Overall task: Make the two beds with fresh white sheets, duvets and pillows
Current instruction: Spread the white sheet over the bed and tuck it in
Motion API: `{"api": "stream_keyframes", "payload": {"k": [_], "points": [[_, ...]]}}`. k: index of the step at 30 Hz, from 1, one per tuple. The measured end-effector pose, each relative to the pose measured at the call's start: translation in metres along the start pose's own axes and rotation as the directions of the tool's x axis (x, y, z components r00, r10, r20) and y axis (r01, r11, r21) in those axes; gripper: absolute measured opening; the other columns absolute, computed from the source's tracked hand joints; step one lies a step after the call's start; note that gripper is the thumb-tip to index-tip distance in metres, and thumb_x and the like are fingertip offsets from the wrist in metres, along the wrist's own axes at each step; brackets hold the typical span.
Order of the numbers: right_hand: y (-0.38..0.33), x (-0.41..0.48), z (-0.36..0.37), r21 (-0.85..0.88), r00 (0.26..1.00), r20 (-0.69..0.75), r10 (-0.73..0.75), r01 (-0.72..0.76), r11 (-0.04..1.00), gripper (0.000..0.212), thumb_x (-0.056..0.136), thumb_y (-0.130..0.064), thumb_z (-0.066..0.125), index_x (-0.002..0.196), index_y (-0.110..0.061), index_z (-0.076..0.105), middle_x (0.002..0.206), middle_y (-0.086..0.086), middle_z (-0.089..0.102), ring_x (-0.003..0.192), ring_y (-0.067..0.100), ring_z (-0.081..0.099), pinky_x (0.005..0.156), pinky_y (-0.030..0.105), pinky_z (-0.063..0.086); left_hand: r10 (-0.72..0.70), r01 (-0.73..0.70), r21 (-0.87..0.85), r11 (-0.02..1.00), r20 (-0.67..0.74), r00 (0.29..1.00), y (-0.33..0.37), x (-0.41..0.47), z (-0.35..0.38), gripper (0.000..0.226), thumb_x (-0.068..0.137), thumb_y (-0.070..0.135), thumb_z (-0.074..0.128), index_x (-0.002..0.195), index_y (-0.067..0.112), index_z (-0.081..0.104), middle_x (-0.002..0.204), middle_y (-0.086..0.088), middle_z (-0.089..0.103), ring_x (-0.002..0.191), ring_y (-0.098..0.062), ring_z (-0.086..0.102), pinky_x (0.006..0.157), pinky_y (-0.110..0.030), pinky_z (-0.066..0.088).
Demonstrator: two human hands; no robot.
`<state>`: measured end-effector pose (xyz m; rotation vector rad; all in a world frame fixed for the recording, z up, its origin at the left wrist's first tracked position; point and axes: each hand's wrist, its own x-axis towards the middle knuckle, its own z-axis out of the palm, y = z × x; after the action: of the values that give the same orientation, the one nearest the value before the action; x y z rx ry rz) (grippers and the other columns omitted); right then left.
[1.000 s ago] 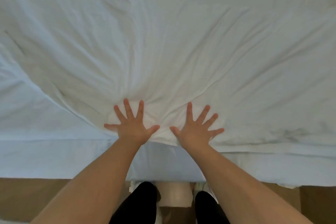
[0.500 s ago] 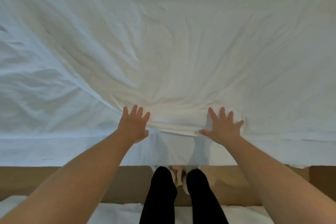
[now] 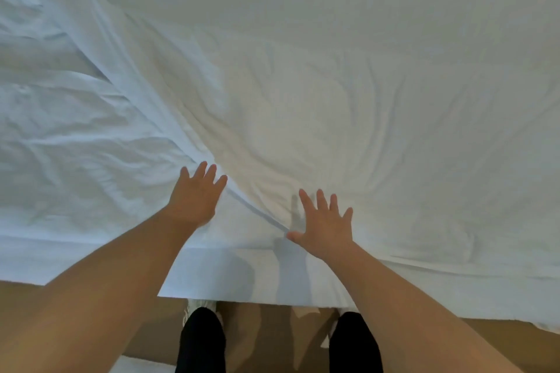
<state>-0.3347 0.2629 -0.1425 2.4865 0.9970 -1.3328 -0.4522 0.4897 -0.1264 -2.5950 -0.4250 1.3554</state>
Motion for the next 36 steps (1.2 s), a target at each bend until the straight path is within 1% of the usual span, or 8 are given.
{"api": "stream_keyframes", "payload": {"k": [5,10,15,22,26,29,32,36], "points": [[-0.090,0.051,0.003,0.154,0.995,-0.096,0.034,-0.019,0.988,0.090,0.086,-0.056,0.060,0.153,-0.031,0.006,0.152,0.005,0.025,0.142,0.031,0.024,0.111,0.055,0.024,0.002,0.006,0.059,0.998,-0.140,0.990,-0.075,0.045,0.020,0.079,0.095,0.016,0.047,0.155,0.021,-0.003,0.162,-0.010,-0.008,0.149,-0.031,0.000,0.116,-0.052,0.020],[-0.179,0.114,-0.006,0.297,0.941,-0.320,0.113,-0.013,0.955,0.037,0.087,-0.013,0.056,0.121,-0.017,0.041,0.103,0.003,0.054,0.090,0.027,0.054,0.071,0.032,0.036,0.074,-0.015,0.242,0.970,-0.234,0.969,-0.139,0.104,0.019,0.082,0.096,0.023,0.050,0.154,0.018,-0.007,0.162,-0.011,-0.008,0.149,-0.032,-0.007,0.118,-0.054,0.012],[-0.184,0.118,-0.004,0.168,0.952,-0.306,-0.012,0.066,0.984,0.017,0.082,-0.009,0.051,0.090,-0.017,0.038,0.068,-0.004,0.040,0.069,0.029,0.046,0.055,0.032,0.030,0.087,-0.001,0.312,0.950,-0.261,0.961,-0.184,0.119,0.014,0.050,0.088,0.013,0.056,0.135,0.013,0.037,0.100,-0.001,0.060,0.106,-0.024,0.056,0.114,-0.040,0.023],[-0.187,0.062,-0.022,0.128,0.989,-0.139,-0.055,0.073,0.989,0.020,0.078,-0.008,0.052,0.089,-0.020,0.063,0.089,0.002,0.064,0.093,0.031,0.061,0.067,0.028,0.039,0.219,-0.202,0.153,0.967,-0.106,0.970,-0.199,0.012,0.038,0.023,0.086,0.014,0.051,0.106,0.017,0.061,0.091,0.000,0.064,0.080,-0.021,0.063,0.066,-0.029,0.042],[-0.187,0.018,-0.008,0.031,0.991,0.041,-0.123,0.122,0.992,0.042,0.087,-0.014,0.052,0.124,-0.030,0.062,0.121,0.000,0.064,0.116,0.027,0.058,0.087,0.031,0.045,0.225,-0.225,-0.002,0.974,-0.023,0.974,-0.173,-0.042,0.078,0.029,0.088,0.016,0.051,0.116,0.016,0.058,0.106,-0.003,0.065,0.096,-0.023,0.065,0.073,-0.030,0.043],[-0.182,0.011,0.022,-0.053,0.984,0.121,-0.133,0.140,0.989,0.032,0.087,-0.009,0.050,0.111,-0.029,0.056,0.111,-0.001,0.057,0.110,0.027,0.054,0.079,0.031,0.043,0.212,-0.201,-0.115,0.973,0.090,0.973,-0.150,-0.044,0.122,0.048,0.090,0.017,0.054,0.135,0.015,0.038,0.116,-0.004,0.057,0.107,-0.023,0.058,0.082,-0.030,0.042],[-0.180,0.031,0.056,-0.169,0.979,0.177,-0.096,0.127,0.977,0.055,0.088,-0.014,0.055,0.139,-0.026,0.038,0.138,0.004,0.040,0.125,0.027,0.042,0.098,0.040,0.039,0.198,-0.194,-0.042,0.980,0.137,0.971,-0.128,-0.019,0.162,0.070,0.088,0.021,0.058,0.148,0.013,0.022,0.145,-0.010,0.037,0.136,-0.026,0.036,0.113,-0.045,0.024],[-0.191,0.042,0.079,-0.143,0.984,0.174,-0.028,0.054,0.988,0.059,0.089,-0.021,0.055,0.144,-0.022,0.034,0.141,0.007,0.038,0.126,0.027,0.042,0.099,0.039,0.038,0.245,-0.247,0.035,0.968,0.056,0.968,-0.128,-0.004,0.172,0.062,0.091,0.020,0.051,0.147,0.018,0.025,0.148,-0.007,0.034,0.138,-0.025,0.031,0.116,-0.054,0.011]]}}
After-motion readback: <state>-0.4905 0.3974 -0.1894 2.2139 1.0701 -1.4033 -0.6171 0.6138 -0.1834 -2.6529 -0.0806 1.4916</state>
